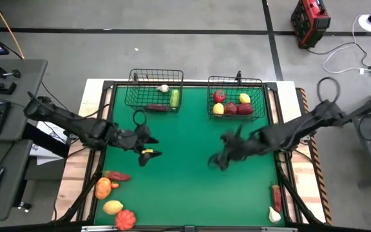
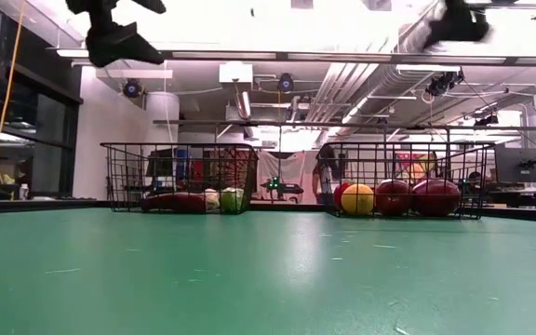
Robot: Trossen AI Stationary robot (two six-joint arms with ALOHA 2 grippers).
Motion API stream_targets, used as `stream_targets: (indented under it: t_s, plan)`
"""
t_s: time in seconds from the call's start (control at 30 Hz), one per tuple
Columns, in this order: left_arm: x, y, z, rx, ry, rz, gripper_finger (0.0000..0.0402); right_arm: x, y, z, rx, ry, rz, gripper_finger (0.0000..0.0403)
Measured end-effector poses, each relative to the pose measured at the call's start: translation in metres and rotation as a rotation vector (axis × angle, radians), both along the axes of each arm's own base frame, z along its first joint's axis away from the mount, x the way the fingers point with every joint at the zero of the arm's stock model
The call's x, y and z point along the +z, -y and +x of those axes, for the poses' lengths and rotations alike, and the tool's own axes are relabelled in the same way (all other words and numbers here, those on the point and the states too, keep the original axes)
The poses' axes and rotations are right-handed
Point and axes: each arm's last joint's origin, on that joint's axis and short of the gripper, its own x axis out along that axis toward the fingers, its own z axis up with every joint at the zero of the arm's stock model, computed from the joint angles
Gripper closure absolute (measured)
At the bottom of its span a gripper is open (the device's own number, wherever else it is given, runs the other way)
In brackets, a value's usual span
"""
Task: Sort produce into baskets
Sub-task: Put the right red chili pepper into the left wire basket
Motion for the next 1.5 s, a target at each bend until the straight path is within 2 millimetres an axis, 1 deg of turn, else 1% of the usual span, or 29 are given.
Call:
stream_targets:
  t_s: [0.07, 0.17, 0.23, 0.3, 0.4, 0.47, 0.6, 0.8, 0.97, 1.07, 1.23, 1.3, 1.5]
  plan:
    - [-0.005, 0.001, -0.001, -0.014, -0.011, 0.015, 0.0106, -0.024, -0.017, 0.0, 0.037, -0.207, 0.112, 0.0034]
    - [-0.01, 0.001, -0.001, -0.013, -0.028, 0.021, 0.0106, -0.058, -0.044, -0.007, 0.109, -0.538, 0.23, 0.0034]
    - [-0.013, 0.001, -0.001, -0.017, -0.04, 0.03, 0.0106, -0.077, -0.061, -0.013, 0.145, -0.734, 0.285, 0.0034]
    - [-0.014, 0.001, 0.0, -0.031, -0.041, 0.048, 0.0106, -0.093, -0.073, -0.021, 0.156, -0.906, 0.303, 0.0034]
    - [-0.013, 0.001, 0.0, -0.051, -0.037, 0.075, 0.0106, -0.113, -0.085, -0.03, 0.141, -1.1, 0.281, 0.0034]
    - [-0.012, 0.001, 0.001, -0.059, -0.025, 0.084, 0.0106, -0.122, -0.089, -0.034, 0.167, -1.172, 0.266, 0.0034]
    - [-0.009, 0.002, 0.003, -0.078, 0.014, 0.102, 0.0106, -0.136, -0.097, -0.04, 0.244, -1.26, 0.239, 0.0034]
    - [-0.009, 0.002, 0.003, -0.082, 0.015, 0.108, 0.0106, -0.145, -0.101, -0.056, 0.367, -1.367, 0.21, 0.0034]
    - [-0.009, 0.002, 0.003, -0.078, 0.015, 0.102, 0.0106, -0.158, -0.103, -0.076, 0.47, -1.438, 0.298, 0.0034]
    - [-0.009, 0.002, 0.003, -0.076, 0.016, 0.099, 0.0106, -0.163, -0.106, -0.083, 0.519, -1.454, 0.333, 0.0034]
    - [-0.009, 0.002, 0.003, -0.067, 0.016, 0.087, 0.0106, -0.169, -0.112, -0.084, 0.636, -1.381, 0.398, 0.0034]
    - [-0.009, 0.002, 0.003, -0.066, 0.016, 0.087, 0.0106, -0.173, -0.114, -0.082, 0.665, -1.332, 0.385, 0.0034]
    - [-0.009, 0.002, 0.003, -0.065, 0.014, 0.086, 0.0106, -0.175, -0.113, -0.077, 0.657, -1.27, 0.325, 0.0034]
